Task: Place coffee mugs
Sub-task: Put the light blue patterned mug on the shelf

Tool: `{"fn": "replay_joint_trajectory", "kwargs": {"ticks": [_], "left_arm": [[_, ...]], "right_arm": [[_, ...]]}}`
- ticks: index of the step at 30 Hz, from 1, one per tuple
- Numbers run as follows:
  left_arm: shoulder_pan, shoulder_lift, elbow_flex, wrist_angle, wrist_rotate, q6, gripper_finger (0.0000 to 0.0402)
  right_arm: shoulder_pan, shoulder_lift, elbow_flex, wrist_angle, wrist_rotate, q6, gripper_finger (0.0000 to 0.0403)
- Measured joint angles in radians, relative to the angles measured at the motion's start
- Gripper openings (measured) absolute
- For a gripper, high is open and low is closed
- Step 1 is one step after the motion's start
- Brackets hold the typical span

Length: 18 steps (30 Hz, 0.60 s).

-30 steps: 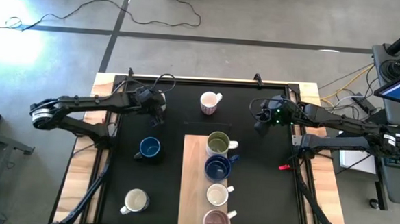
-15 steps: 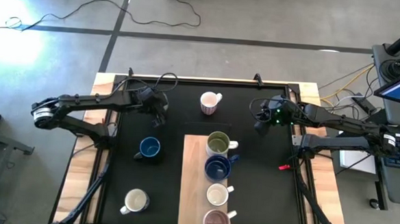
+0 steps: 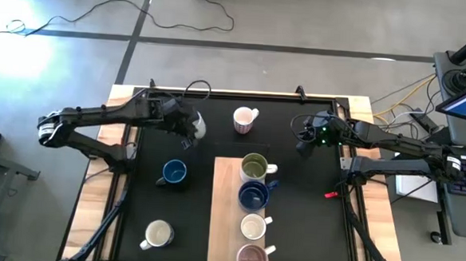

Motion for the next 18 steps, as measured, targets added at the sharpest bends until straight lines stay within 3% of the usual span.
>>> {"fn": "replay_joint_trajectory", "kwargs": {"ticks": [11,18], "left_arm": [[-0.302,0.005,0.042,-0.012,0.013,-0.319,0.0003],[-0.429,0.091,0.041,0.143,0.014,-0.358,0.0003]], "right_arm": [[0.0,0.0,0.0,0.0,0.0,0.001,0.0084],[0.0,0.0,0.0,0.0,0.0,0.003,0.0084]]}}
